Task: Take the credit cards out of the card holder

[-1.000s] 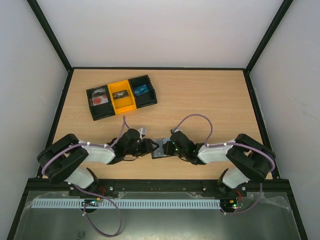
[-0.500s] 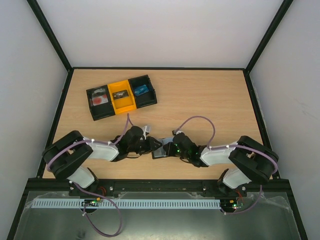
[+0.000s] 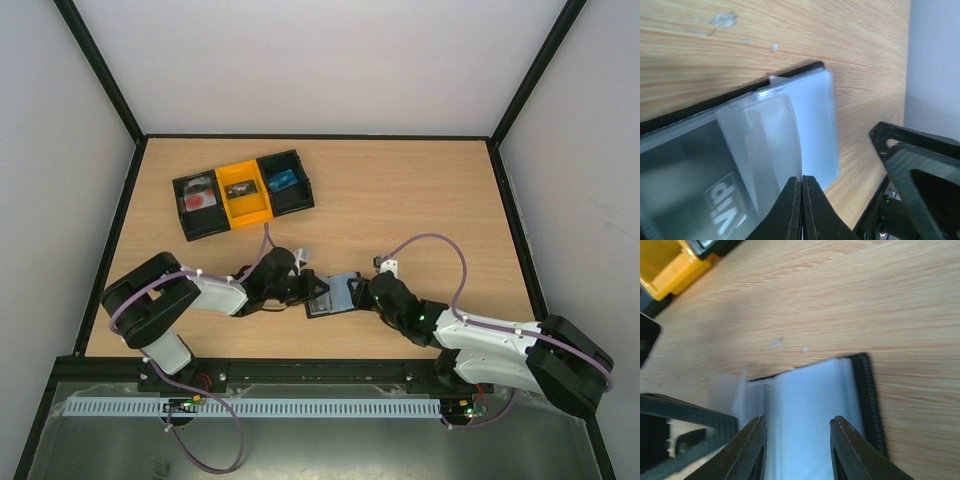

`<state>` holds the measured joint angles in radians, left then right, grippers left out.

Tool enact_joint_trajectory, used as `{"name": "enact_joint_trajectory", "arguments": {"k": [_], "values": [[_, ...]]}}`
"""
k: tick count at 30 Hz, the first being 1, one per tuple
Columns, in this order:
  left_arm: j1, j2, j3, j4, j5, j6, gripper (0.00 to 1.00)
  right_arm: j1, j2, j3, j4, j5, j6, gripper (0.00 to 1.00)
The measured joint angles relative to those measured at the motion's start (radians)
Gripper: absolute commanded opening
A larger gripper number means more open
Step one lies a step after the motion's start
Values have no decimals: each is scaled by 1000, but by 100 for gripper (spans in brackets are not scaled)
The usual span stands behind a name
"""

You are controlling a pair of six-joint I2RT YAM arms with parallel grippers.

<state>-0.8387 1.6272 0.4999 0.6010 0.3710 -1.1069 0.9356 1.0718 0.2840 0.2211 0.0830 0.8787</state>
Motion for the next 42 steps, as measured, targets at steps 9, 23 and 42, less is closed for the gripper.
{"name": "enact_joint_trajectory", "arguments": {"k": [9, 23, 42], "values": [[-8, 61, 76, 6, 15, 12, 9, -2, -3, -64, -31, 33, 24, 39], [-8, 110, 113, 7, 35, 37, 12, -8, 86, -84, 43, -14, 35, 21], [-8, 122, 174, -50, 74, 79, 40, -11, 74, -111, 84, -65, 42, 18]]}}
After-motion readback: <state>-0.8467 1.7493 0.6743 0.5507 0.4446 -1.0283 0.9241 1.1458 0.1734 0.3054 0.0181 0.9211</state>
